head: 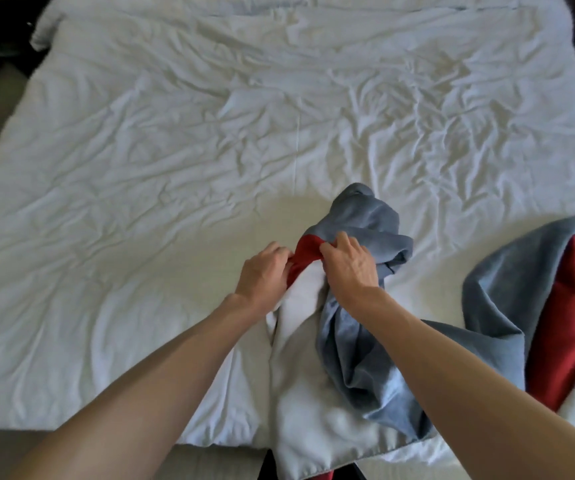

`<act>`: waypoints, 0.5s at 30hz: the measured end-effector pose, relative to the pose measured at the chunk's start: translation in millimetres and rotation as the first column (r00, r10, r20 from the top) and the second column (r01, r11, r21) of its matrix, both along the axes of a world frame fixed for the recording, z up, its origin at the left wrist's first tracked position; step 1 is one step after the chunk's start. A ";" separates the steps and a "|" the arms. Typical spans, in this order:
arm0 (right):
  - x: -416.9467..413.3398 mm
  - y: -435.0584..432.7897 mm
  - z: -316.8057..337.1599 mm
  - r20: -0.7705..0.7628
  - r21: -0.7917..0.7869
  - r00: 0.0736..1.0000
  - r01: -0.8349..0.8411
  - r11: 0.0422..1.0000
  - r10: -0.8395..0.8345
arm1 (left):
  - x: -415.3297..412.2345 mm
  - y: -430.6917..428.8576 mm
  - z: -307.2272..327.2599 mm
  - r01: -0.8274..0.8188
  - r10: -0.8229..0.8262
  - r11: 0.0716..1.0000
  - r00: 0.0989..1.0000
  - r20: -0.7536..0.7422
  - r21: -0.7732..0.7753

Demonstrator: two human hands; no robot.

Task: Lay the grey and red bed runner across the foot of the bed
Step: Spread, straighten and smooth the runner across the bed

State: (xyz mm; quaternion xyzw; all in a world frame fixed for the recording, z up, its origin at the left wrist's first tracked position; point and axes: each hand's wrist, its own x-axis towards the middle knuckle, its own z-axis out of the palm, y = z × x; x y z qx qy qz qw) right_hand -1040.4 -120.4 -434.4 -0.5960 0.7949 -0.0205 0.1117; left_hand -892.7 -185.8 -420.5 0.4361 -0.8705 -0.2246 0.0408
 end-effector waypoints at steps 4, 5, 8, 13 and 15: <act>23.0 -17.1 7.9 0.007 -0.056 0.996 -0.092 0.994 0.093 | 30.9 -1.0 10.7 -0.083 0.083 0.996 0.996 -0.013 -0.019; 30.9 -21.0 10.2 0.001 -0.072 0.992 -0.125 0.989 0.126 | 40.7 -0.9 13.8 -0.107 0.107 0.994 0.994 -0.009 -0.023; 50.2 -28.4 15.7 -0.014 -0.108 0.981 -0.195 0.975 0.195 | 63.6 0.9 21.4 -0.156 0.156 0.987 0.988 0.008 -0.030; 95.4 -41.2 23.5 -0.015 -0.110 0.947 -0.320 0.941 0.321 | 113.6 11.3 33.8 -0.262 0.263 0.965 0.964 0.036 -0.012; 116.5 -46.3 25.5 0.000 -0.116 0.933 -0.356 0.927 0.359 | 134.6 14.0 37.6 -0.306 0.306 0.952 0.950 0.061 0.003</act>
